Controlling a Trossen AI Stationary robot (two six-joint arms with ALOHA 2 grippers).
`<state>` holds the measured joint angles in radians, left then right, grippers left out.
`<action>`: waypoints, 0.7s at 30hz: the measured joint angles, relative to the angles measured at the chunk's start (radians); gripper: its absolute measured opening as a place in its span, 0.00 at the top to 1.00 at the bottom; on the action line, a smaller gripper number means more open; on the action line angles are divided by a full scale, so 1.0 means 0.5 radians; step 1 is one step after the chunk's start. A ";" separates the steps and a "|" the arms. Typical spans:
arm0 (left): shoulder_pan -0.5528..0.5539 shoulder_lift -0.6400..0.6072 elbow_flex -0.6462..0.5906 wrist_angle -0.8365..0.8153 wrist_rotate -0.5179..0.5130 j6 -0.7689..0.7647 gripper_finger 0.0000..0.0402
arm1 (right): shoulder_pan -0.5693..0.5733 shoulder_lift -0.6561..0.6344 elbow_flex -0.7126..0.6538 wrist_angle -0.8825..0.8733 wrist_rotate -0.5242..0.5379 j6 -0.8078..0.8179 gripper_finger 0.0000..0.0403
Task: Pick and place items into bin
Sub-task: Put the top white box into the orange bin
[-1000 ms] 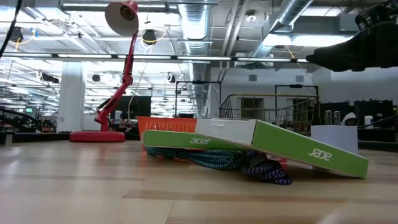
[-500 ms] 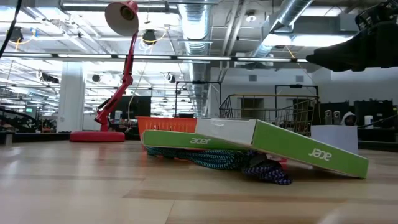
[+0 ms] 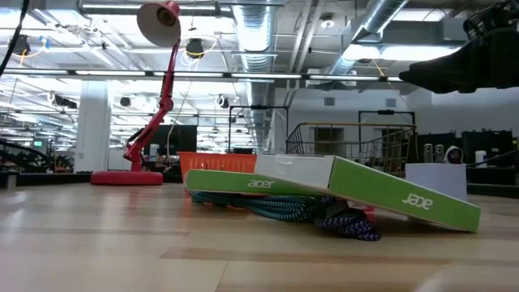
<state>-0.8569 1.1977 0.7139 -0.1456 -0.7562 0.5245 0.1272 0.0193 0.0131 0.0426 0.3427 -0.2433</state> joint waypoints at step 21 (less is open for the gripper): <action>0.113 0.787 0.000 -0.108 -0.284 0.131 0.54 | 0.000 0.001 -0.001 0.000 0.000 -0.001 0.21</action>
<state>-0.8005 1.5913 0.7139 -0.1998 -0.8981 0.5903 0.1272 0.0196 0.0128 0.0425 0.3426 -0.2436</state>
